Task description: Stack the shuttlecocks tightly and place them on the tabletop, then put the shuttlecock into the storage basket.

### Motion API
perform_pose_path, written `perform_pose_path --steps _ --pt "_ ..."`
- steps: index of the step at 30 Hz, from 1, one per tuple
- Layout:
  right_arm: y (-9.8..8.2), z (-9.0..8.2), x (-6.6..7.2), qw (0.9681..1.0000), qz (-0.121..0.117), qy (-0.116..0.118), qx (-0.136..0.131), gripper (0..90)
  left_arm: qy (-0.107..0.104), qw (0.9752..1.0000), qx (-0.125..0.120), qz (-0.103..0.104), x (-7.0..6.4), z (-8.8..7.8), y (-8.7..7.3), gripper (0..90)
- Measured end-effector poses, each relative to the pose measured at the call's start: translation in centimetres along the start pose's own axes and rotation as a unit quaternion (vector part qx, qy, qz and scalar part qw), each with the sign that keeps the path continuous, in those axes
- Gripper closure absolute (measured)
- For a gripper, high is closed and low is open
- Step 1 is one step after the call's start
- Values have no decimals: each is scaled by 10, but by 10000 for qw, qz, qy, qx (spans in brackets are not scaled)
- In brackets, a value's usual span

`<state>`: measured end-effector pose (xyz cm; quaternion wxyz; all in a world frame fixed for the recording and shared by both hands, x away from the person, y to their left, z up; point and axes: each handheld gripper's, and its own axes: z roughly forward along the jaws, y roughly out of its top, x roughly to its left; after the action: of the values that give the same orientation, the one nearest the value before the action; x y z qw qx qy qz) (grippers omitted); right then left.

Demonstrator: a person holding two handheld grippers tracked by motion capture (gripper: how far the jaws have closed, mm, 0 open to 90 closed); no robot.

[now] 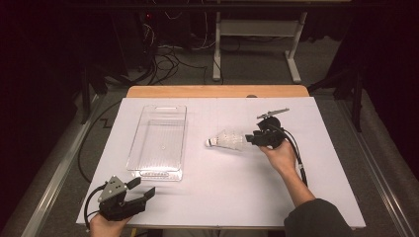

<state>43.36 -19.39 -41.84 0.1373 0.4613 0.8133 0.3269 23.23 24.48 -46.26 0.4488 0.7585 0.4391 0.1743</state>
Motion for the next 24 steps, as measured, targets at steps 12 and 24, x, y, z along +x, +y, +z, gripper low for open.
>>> perform_pose_path --steps 12,24 --pt "-20 -20 -7 9997 107 16 -228 583 0 10000 -6 5 -1 0 0 352" --pt "-34 -25 -3 9993 109 77 -339 562 -8 10000 -8 -8 -1 0 0 352"
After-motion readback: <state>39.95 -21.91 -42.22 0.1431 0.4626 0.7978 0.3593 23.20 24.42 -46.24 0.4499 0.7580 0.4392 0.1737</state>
